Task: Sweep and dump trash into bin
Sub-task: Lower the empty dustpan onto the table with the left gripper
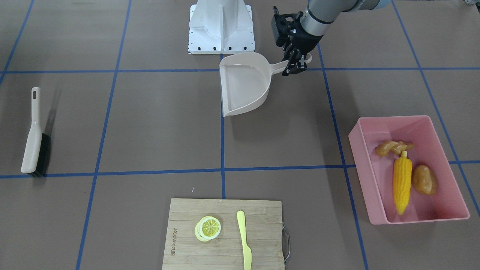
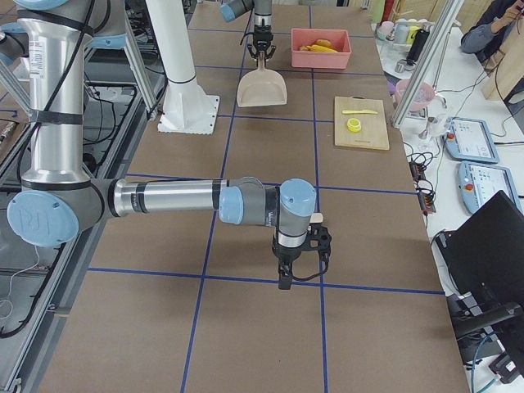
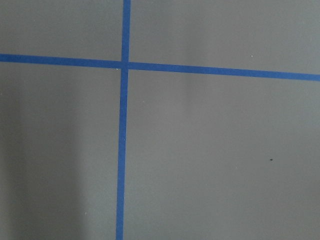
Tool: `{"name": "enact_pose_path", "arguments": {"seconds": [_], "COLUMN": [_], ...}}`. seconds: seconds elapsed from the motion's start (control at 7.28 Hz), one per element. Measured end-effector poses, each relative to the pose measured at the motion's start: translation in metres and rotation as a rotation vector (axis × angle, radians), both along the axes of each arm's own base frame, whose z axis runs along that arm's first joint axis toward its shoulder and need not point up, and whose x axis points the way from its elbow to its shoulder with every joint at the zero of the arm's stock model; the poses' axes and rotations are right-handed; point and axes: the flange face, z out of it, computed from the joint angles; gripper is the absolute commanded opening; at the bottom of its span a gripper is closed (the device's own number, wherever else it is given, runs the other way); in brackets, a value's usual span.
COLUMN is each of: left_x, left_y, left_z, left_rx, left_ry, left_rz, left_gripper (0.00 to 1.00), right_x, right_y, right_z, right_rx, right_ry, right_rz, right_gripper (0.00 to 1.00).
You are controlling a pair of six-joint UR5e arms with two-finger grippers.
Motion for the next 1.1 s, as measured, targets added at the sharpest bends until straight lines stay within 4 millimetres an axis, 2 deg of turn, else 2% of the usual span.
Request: {"name": "enact_pose_path", "arguments": {"seconds": [0.27, 0.69, 0.96, 1.1], "left_x": [0.02, 0.022, 0.029, 0.032], "left_y": [0.016, 0.029, 0.033, 0.034], "left_z": [0.02, 0.048, 0.057, 0.06], "left_rx": [-0.019, -0.037, -0.044, -0.046], "left_ry": [0.009, -0.018, -0.035, -0.039], "left_rz": [0.001, 0.017, 0.03, 0.033], "left_gripper": [0.0, 0.0, 0.03, 0.99], "right_x": [-0.001, -0.007, -0.01, -0.011], "right_y": [-0.002, -0.003, -0.002, -0.001], "right_z": [-0.005, -0.012, -0.015, -0.012], "right_rx": [0.023, 0.027, 0.024, 0.016], "right_ry": [-0.008, -0.078, -0.121, -0.129], "right_rz": [-0.002, -0.003, -0.002, -0.002], "right_gripper": [1.0, 1.0, 1.0, 1.0]}}
